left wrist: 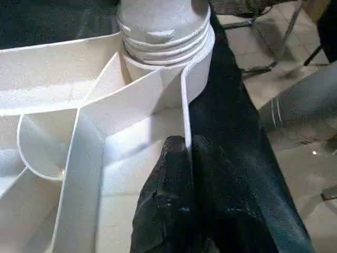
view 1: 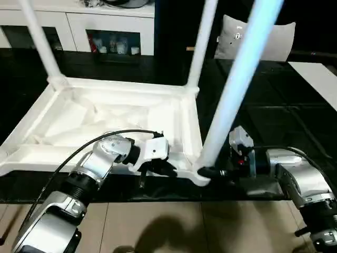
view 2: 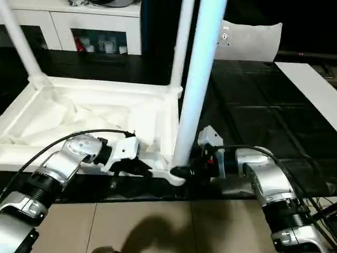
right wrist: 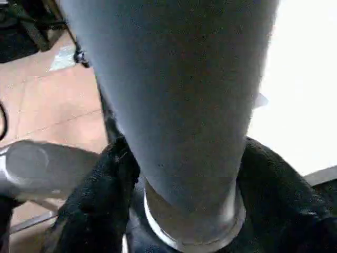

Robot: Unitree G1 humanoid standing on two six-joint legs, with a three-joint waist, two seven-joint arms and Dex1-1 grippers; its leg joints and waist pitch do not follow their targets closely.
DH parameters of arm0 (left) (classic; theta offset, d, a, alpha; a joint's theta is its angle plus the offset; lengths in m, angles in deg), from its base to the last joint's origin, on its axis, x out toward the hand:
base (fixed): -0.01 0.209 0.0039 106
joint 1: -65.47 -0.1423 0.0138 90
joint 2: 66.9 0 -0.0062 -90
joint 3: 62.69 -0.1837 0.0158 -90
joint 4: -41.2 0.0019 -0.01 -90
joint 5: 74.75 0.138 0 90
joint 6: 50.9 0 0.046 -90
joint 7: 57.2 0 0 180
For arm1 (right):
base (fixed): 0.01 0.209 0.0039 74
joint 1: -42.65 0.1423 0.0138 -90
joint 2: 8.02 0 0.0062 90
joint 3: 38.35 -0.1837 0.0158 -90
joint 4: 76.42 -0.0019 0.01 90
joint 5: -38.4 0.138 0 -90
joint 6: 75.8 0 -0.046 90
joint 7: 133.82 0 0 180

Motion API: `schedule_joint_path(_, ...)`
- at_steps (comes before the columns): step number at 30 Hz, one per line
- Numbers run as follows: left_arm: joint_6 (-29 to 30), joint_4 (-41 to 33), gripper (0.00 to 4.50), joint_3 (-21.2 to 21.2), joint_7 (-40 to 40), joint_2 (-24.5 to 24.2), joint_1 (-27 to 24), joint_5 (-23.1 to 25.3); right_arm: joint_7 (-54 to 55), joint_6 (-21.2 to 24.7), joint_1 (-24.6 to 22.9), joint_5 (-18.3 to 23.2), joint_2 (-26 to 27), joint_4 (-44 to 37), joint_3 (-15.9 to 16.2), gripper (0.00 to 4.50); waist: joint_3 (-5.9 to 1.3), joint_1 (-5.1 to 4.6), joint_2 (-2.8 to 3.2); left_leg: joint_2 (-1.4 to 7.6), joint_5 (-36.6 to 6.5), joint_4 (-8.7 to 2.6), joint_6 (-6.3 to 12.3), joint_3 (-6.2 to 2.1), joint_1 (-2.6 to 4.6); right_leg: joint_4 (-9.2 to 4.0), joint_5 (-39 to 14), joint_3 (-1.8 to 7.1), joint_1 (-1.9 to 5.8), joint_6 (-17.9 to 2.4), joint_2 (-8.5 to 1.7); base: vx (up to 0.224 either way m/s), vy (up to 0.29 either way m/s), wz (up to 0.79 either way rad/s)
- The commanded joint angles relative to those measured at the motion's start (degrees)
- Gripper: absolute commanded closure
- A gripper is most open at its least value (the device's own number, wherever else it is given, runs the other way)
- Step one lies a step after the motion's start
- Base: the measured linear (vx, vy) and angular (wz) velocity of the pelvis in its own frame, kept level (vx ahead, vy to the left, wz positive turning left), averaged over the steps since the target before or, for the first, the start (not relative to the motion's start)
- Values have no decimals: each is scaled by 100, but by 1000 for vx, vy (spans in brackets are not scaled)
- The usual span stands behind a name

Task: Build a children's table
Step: Rotate leg to tighten

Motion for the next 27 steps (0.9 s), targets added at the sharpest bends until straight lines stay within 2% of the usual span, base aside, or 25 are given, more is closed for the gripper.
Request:
schedule_joint_path(1, -165, -113, 450, -179, 219, -26, -44, 73, -281, 44, 18, 153, -73, -51, 51, 187, -362, -17, -60, 211, -807, -342, 308, -28, 30, -404, -980, 297, 315, -1020, -507, 0, 0, 0)
schedule_joint_path(4, -164, -111, 450, -168, 262, -32, -55, 56, -355, 70, 17, 189, -81, -60, 64, 199, -361, -8, -50, 213, -794, -343, 296, -30, 35, -408, -1051, 297, 307, -995, -511, 0, 0, 0)
schedule_joint_path(7, -126, -157, 450, -148, 331, -44, -88, -16, -445, 162, 1, 282, -82, -94, 38, 233, -368, -1, -51, 207, -731, -339, 297, -33, 26, -395, -985, 297, 316, -996, -508, 0, 0, 0)
schedule_joint_path(12, -19, -227, 450, -106, 401, -47, -129, -154, -501, 291, -53, 431, -62, -151, -2, 247, -371, 2, -50, 203, -698, -330, 307, -26, 24, -383, -884, 295, 314, -1027, -499, 0, 0, 0)
schedule_joint_path(14, 227, -295, 450, -17, 376, 22, -182, -292, -467, 359, -92, 499, -11, -179, -34, 247, -373, -2, -43, 210, -704, -331, 290, -27, 24, -380, -893, 297, 317, -1041, -506, 0, 0, 0)
schedule_joint_path(17, 542, -355, 450, 73, 162, 148, -230, -352, -73, 218, -5, 401, 364, 182, -59, 248, -359, -31, -30, 195, -804, -340, 253, -33, 19, -413, -1102, 289, 305, -1022, -508, 0, 0, 0)
schedule_joint_path(18, 849, -399, 450, 100, -81, 205, -236, -292, 439, 62, 184, 231, 665, 649, -129, 248, -353, -58, -34, 193, -884, -345, 207, -33, 25, -429, -1270, 293, 294, -994, -516, 0, 0, 0)
schedule_joint_path(19, 849, -399, 450, 100, -81, 205, -236, -292, 439, 62, 184, 231, 665, 649, -129, 248, -319, -115, -34, 175, -1084, -370, 126, -49, 10, -468, -1681, 280, 290, -934, -522, 0, 0, 0)
schedule_joint_path(20, 1165, -399, 450, 176, -485, 329, -214, -215, 1268, -116, 565, -3, 1032, 1399, -270, 248, -309, -120, -25, 165, -1187, -377, 84, -61, 20, -503, -1981, 270, 295, -850, -523, -58, -9, -7)
schedule_joint_path(21, 1282, -405, 450, 210, -647, 378, -209, -195, 1561, -164, 709, -65, 1158, 1667, -330, 248, -307, -213, -19, 153, -1332, -377, -21, -70, 32, -524, -2362, 265, 264, -812, -536, -58, -9, -7)
schedule_joint_path(22, 1418, -383, 450, 261, -866, 452, -178, -165, 1854, -109, 753, -82, 1242, 1739, -406, 248, -286, -276, -16, 140, -1444, -387, -82, -98, 38, -588, -2846, 240, 272, -670, -542, -58, -6, -7)
schedule_joint_path(23, 1482, -372, 450, 286, -970, 487, -164, -151, 1993, -83, 775, -90, 1282, 1773, -442, 249, -286, -308, -5, 145, -1469, -388, -87, -101, 36, -592, -2932, 246, 266, -624, -543, 0, 0, 0)
schedule_joint_path(24, 1844, -353, 450, 443, -1567, 672, -85, -69, 2826, 242, 747, -161, 1479, 1611, -606, 249, -294, -336, -2, 155, -1444, -394, -84, -110, 40, -606, -2906, 251, 273, -558, -531, 0, 0, 0)
schedule_joint_path(25, 2002, -362, 450, 518, -1823, 750, -55, -28, 3210, 414, 713, -220, 1573, 1481, -675, 249, -301, -371, 14, 160, -1373, -408, -108, -111, 34, -576, -2635, 264, 276, -593, -495, 0, 0, 0)
schedule_joint_path(27, 2243, -355, 450, 724, -2449, 968, 23, 29, 4194, 750, 735, -256, 1911, 1304, -961, 249, -325, -382, -13, 151, -1260, -401, -105, -101, 44, -544, -2277, 277, 276, -653, -478, 0, 0, 0)
